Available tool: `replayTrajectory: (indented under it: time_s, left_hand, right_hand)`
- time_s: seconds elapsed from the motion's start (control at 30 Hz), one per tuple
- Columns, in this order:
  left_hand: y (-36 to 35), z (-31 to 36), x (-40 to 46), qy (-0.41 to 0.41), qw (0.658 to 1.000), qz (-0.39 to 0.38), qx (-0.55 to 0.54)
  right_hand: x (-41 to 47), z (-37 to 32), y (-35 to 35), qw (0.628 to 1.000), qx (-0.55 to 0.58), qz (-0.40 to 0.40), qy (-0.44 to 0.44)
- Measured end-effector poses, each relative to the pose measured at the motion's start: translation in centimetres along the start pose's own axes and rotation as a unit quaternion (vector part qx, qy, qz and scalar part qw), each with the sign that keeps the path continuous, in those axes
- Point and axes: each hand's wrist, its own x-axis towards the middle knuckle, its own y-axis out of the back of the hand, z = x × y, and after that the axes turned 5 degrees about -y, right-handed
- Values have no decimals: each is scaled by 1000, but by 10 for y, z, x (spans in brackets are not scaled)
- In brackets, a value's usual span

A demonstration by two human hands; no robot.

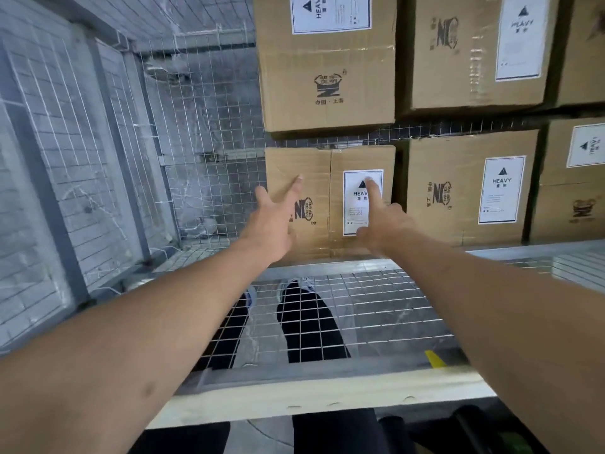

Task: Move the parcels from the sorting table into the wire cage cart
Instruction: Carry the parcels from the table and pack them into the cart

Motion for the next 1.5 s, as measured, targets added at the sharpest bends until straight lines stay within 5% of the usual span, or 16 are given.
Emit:
replayTrajectory:
  time_s: [0.13,0.27,0.4,0.57,0.8,1.1,1.5]
  left_hand:
    - [1,-8,0,-21,999,-25,-11]
    - [7,-8,0,-22,997,-62,-46]
    - [11,0,2,2,997,-66,38]
    - [39,16,-5,-6,991,-48,125]
    - [108,31,-60,-191,958,59,206]
    - [214,56,-172,-261,917,41,298]
    - [333,111,-364,-390,850,120,333]
  right_hand:
    - [1,-1,-1,1000,-25,15,-6]
    - [3,-6,-8,983,-124,127,35]
    - [-1,-14,1,969,-195,136,68]
    - [-28,-23,22,989,-86,92,81]
    - [-106,-28,44,983,44,123,128]
    - [-265,-49,74,954,131,236,134]
    - [-510,-81,89,891,153,418,83]
